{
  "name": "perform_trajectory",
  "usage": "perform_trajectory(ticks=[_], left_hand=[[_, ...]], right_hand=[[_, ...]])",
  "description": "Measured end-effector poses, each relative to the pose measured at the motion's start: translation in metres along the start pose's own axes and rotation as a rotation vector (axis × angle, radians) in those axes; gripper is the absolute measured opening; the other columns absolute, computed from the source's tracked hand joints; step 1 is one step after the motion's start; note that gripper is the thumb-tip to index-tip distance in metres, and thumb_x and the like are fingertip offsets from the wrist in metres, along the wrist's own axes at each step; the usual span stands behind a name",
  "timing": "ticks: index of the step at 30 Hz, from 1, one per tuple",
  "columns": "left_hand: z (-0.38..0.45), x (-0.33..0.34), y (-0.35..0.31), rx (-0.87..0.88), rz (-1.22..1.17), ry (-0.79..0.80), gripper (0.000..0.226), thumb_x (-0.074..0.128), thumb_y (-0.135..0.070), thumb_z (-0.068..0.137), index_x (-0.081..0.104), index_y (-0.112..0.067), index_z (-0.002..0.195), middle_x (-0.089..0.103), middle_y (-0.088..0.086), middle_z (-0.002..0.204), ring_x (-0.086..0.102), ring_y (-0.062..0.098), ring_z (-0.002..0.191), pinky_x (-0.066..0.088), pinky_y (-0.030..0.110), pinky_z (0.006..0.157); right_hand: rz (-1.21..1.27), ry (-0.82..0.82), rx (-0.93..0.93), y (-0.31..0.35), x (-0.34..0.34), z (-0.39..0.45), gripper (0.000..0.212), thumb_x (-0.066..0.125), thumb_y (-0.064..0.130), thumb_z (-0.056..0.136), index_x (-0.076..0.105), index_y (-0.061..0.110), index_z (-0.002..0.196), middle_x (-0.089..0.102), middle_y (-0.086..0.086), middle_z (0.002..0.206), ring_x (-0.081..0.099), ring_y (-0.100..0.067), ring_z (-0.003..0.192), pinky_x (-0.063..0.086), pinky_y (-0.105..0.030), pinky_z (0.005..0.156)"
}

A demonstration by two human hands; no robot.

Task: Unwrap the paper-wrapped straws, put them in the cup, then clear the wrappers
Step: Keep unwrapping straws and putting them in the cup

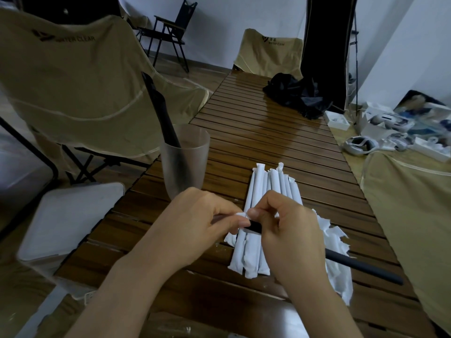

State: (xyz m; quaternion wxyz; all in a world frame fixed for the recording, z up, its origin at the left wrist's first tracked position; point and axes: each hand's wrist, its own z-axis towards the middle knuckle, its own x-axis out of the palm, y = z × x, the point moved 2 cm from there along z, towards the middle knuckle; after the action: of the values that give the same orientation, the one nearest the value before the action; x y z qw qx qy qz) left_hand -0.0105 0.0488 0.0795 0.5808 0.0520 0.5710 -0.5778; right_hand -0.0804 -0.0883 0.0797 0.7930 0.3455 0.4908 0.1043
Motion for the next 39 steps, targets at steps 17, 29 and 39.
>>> perform_trajectory(ticks=[17,29,39], left_hand=[[-0.005,0.004,-0.005,-0.207,0.101,0.064,0.027,0.053,-0.056,0.085,0.069,-0.038,0.097,0.063,-0.017,0.095,0.053,-0.003,0.088,0.044,0.016,0.074],[-0.003,-0.001,-0.003,-0.213,0.074,0.136,0.023,0.046,-0.063,0.081,0.055,-0.048,0.066,0.058,-0.021,0.075,0.051,-0.009,0.087,0.034,0.012,0.064],[-0.014,-0.009,0.032,-0.429,0.063,0.1,0.025,0.048,-0.054,0.088,0.063,-0.037,0.077,0.067,-0.017,0.072,0.061,-0.001,0.075,0.045,0.021,0.071]], right_hand=[[-0.147,0.086,-0.038,0.0,-0.004,0.003,0.021,0.06,0.026,0.089,0.057,0.033,0.07,0.056,0.025,0.058,0.053,0.001,0.055,0.026,-0.013,0.047],[-0.218,0.163,-0.089,0.004,-0.002,0.003,0.015,0.049,0.036,0.095,0.056,0.032,0.083,0.061,0.015,0.072,0.054,-0.006,0.064,0.032,-0.019,0.051],[-0.386,0.006,-0.344,-0.025,-0.015,0.011,0.031,0.036,0.043,0.099,0.06,0.033,0.082,0.05,0.018,0.057,0.045,-0.005,0.044,0.034,-0.019,0.04]])
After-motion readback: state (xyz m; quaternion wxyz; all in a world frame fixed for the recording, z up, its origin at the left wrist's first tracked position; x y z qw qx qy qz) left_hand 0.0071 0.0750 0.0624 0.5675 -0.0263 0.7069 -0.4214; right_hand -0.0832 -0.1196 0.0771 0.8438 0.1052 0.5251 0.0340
